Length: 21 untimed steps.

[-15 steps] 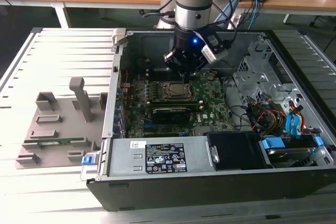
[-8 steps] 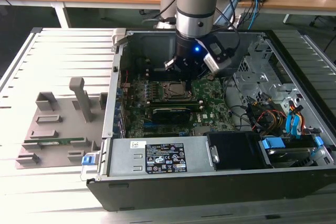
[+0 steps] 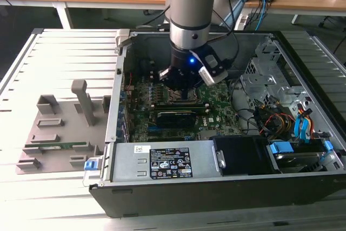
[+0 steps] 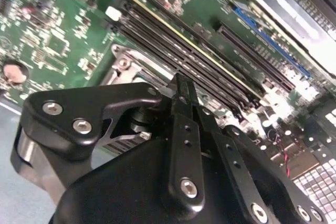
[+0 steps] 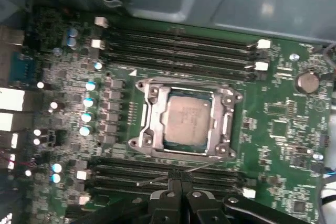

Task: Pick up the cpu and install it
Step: 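Install the second cpu locking lever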

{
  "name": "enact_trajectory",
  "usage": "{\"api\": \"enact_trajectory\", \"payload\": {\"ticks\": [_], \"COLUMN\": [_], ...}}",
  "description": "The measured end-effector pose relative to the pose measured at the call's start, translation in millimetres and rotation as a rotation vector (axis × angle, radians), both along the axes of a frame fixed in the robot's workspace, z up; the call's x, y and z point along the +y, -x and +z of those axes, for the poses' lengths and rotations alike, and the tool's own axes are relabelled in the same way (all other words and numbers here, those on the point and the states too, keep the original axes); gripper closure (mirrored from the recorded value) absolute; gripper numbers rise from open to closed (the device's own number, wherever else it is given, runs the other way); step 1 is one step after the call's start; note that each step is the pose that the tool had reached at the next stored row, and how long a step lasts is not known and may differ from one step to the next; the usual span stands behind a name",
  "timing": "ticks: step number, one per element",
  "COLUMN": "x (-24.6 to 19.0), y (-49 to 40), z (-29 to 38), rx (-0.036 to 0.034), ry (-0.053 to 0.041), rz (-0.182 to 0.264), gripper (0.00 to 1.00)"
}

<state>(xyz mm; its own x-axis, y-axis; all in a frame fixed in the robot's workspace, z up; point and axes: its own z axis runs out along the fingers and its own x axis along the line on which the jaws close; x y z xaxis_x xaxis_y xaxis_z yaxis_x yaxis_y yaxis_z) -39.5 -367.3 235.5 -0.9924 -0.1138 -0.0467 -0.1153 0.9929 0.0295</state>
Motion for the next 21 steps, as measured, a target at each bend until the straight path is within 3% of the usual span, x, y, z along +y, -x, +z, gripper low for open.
{"api": "enact_trajectory", "payload": {"ticks": [2,4,7,11,17,21], "x": [-0.8,-2.5,-2.6,-2.0,2.4,4.4], "y": [6.5,13.1,18.2,32.1,36.1,38.2], "z": [-3.6,-11.6,-14.5,-20.1,-27.8,-31.8], "rx": [0.0001,0.0000,0.0002,0.0002,0.0001,0.0007], "ry": [-0.0020,-0.0028,-0.0032,-0.0043,-0.0254,-0.0321], "rz": [0.000,0.000,0.000,0.000,0.003,0.008], "gripper": [0.89,0.89,0.89,0.89,0.89,0.89]}}
